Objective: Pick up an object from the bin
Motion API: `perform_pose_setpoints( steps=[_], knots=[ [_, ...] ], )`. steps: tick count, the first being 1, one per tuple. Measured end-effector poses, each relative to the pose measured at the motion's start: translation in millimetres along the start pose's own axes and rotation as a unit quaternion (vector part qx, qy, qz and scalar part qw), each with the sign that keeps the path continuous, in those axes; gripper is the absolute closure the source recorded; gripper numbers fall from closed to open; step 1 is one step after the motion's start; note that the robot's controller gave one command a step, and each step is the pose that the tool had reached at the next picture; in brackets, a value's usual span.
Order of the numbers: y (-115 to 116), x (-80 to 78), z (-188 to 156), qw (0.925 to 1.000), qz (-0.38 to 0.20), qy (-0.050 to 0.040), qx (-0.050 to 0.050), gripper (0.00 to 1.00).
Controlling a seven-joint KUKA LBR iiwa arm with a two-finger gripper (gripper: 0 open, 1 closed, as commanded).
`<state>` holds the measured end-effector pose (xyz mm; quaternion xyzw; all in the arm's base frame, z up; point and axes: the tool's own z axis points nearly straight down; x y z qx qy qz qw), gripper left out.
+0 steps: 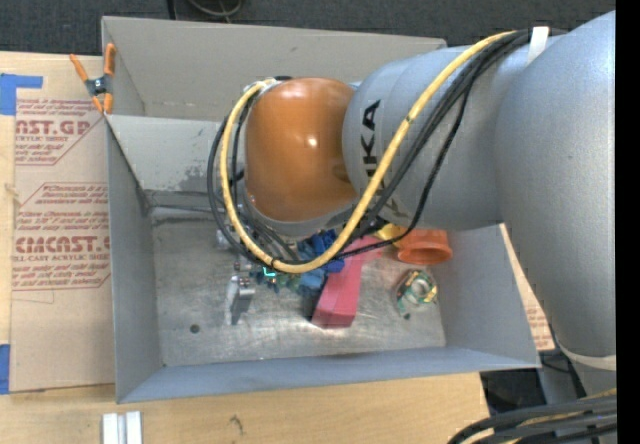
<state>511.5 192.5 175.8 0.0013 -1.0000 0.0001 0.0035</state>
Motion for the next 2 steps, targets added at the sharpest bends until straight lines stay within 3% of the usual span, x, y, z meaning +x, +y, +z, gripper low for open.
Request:
perform_pose_setpoints(
  steps=[1, 2],
  knots=[
    [-1, -2.2, -4, 1.0000, 0.001, -0.0037, -0.001, 0.00],
    [-31, -31.4, 42, 0.9990, 0.045, -0.0060, -0.002, 0.00]
  ],
)
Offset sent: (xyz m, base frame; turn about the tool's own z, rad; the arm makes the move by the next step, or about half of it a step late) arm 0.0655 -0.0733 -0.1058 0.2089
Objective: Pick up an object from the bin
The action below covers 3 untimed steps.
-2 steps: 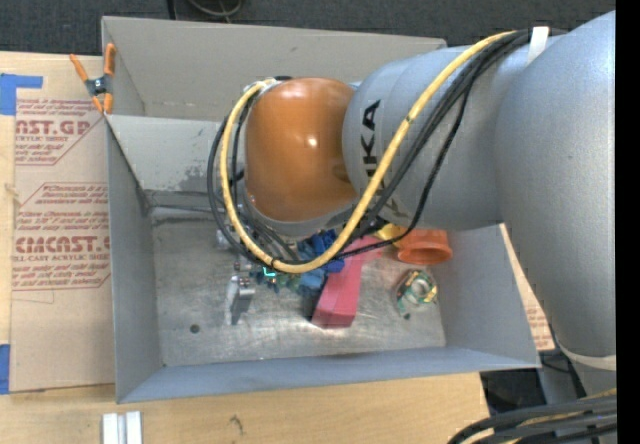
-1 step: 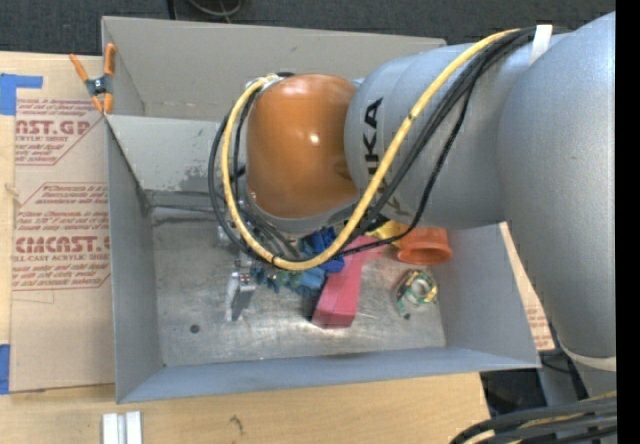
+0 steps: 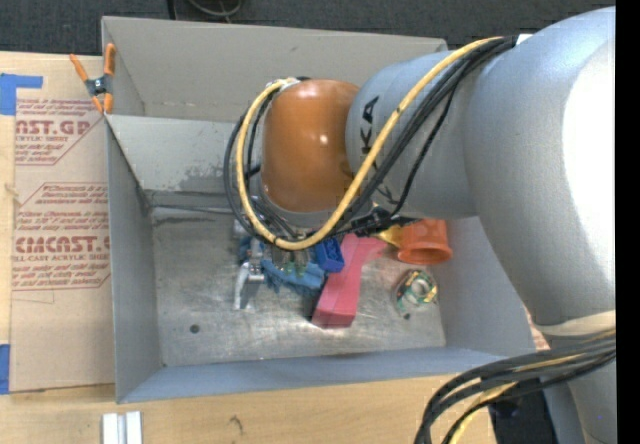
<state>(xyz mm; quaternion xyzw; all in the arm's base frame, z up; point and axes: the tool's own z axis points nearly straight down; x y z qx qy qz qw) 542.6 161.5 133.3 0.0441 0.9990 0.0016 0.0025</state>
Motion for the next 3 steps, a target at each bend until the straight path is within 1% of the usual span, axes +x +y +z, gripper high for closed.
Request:
perform_pose_setpoints(
  steps=[1, 2, 3],
  knots=[
    [-50, -40.2, 23, 0.9988, 0.048, 0.0028, 0.001, 0.00],
    [-67, -35.6, -2, 0.9957, 0.093, 0.0020, 0.001, 0.00],
    [-74, -38.1, 49, 0.9946, 0.104, 0.0000, 0.001, 0.00]
  ],
)
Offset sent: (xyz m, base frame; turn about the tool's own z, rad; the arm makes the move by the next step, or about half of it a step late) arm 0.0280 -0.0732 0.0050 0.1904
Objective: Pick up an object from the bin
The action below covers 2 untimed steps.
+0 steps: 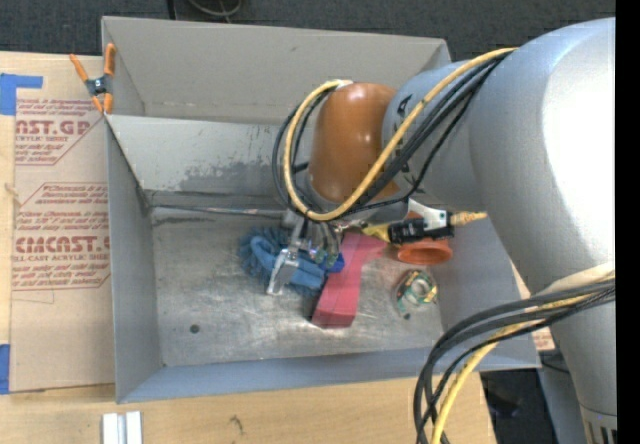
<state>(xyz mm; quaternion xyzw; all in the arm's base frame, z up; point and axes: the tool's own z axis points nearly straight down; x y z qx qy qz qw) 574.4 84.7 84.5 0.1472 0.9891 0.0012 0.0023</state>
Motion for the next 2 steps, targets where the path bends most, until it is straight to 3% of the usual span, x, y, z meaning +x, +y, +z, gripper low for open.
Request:
perform_pose_setpoints(
  steps=[1, 2],
  knots=[
    [-0.3, 1.7, 4.0, 0.9999, 0.013, 0.0034, 0.001, 1.00],
    [-0.3, 1.7, 4.0, 0.9999, 0.013, 0.0034, 0.001, 1.00]
  ],
)
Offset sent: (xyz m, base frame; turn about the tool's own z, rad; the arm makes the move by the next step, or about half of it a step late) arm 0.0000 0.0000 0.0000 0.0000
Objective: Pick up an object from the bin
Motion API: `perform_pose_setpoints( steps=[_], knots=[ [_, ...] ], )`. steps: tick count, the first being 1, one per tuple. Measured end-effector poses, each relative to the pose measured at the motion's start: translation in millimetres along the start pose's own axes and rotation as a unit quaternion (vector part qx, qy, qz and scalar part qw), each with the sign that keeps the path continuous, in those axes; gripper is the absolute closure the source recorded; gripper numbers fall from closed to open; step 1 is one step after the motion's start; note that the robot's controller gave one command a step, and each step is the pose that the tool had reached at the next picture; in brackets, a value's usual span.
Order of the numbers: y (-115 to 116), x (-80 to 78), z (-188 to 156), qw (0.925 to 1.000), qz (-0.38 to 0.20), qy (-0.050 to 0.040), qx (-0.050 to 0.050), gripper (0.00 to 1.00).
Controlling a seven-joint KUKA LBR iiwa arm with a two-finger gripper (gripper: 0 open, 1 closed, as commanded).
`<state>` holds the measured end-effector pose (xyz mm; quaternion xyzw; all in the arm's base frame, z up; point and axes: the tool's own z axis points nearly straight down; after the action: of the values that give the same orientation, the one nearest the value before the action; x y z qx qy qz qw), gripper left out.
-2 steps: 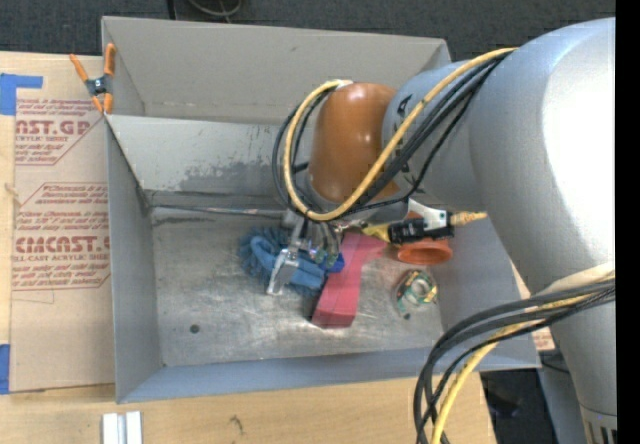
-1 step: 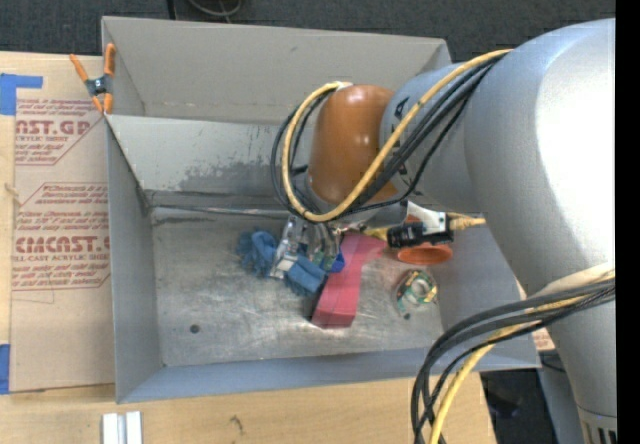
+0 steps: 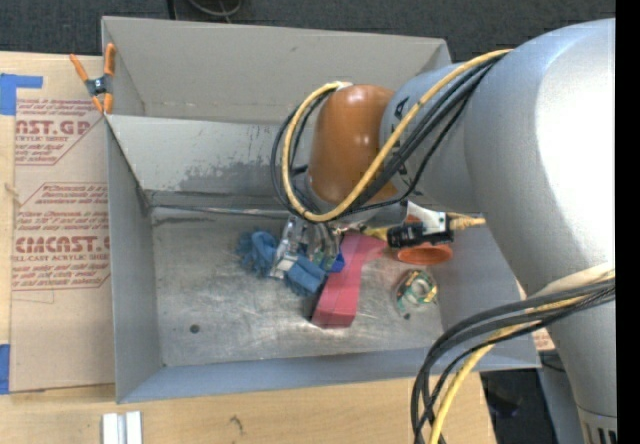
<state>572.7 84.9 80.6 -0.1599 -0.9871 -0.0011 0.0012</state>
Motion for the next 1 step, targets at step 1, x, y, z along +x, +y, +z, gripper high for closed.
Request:
perform_pose_setpoints(
  steps=[1],
  knots=[
    [0.0, 0.0, 0.0, 1.0000, 0.000, 0.0000, 0.000, 1.00]
  ],
)
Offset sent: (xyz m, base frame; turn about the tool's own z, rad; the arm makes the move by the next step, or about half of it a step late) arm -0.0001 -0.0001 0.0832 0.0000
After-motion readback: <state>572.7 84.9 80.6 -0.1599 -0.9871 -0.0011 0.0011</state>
